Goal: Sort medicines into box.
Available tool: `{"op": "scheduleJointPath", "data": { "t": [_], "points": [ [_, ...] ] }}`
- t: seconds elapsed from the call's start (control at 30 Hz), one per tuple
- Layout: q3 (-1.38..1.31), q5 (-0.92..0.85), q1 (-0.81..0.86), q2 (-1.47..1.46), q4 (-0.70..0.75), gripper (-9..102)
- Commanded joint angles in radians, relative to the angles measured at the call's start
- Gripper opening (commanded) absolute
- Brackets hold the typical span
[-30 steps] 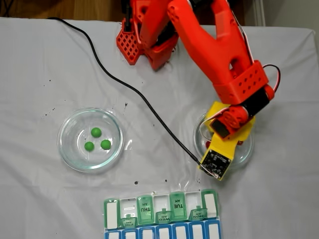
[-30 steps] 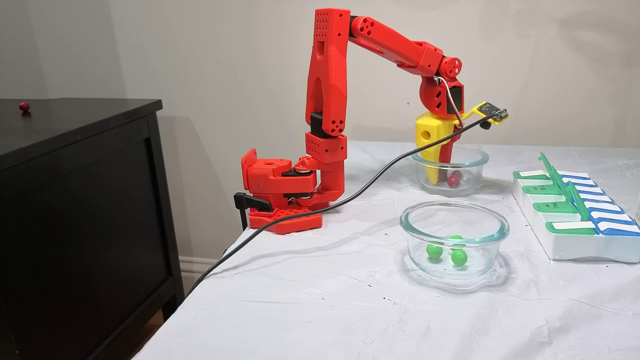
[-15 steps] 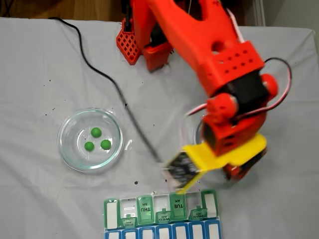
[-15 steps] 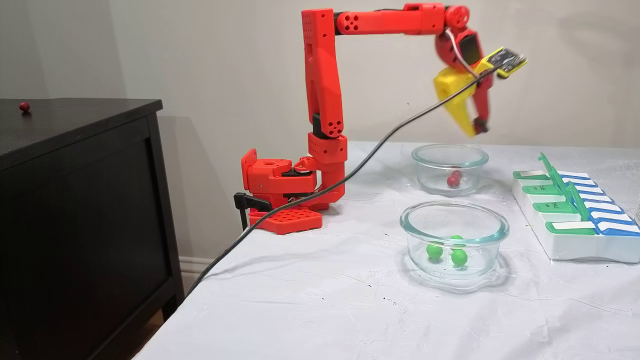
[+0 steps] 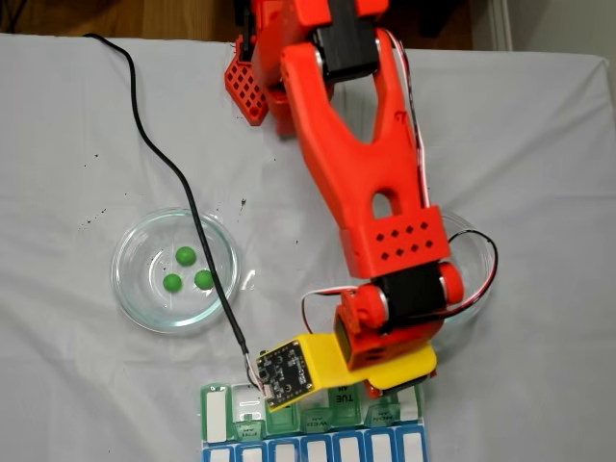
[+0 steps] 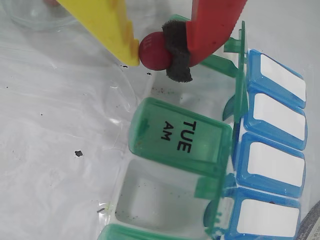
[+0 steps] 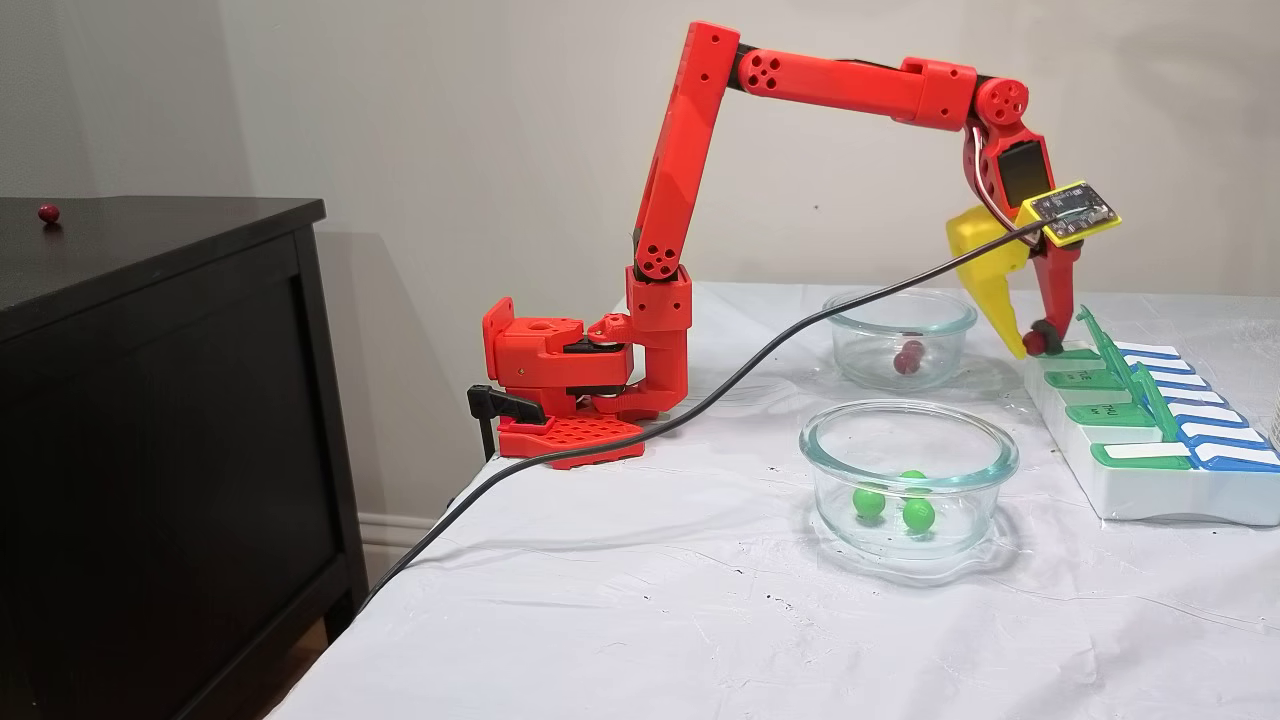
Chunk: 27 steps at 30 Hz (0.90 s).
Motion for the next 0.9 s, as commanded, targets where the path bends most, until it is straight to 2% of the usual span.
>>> {"op": "scheduleJointPath", "data": {
  "t": [0.0,0.17,0.43,0.47,0.53,0.63,0.8,0.87],
  "points": [
    [-0.112,0.002,-0.018,0.029,-0.029,0],
    [-0.16,0.002,-0.011,0.014,-0.031,0],
    [-0.175,-0.011,0.02,-0.034,-0.124,0],
    [-0.19,-0.023,0.026,-0.048,-0.127,3],
    [-0.23,-0.043,0.037,-0.072,-0.1,16],
    [-0.259,-0.049,0.041,-0.071,-0.043,25],
    [-0.218,-0.051,0.025,-0.002,-0.012,30],
    [-0.189,-0.063,0.008,0.052,0.017,27]
  ]
}}
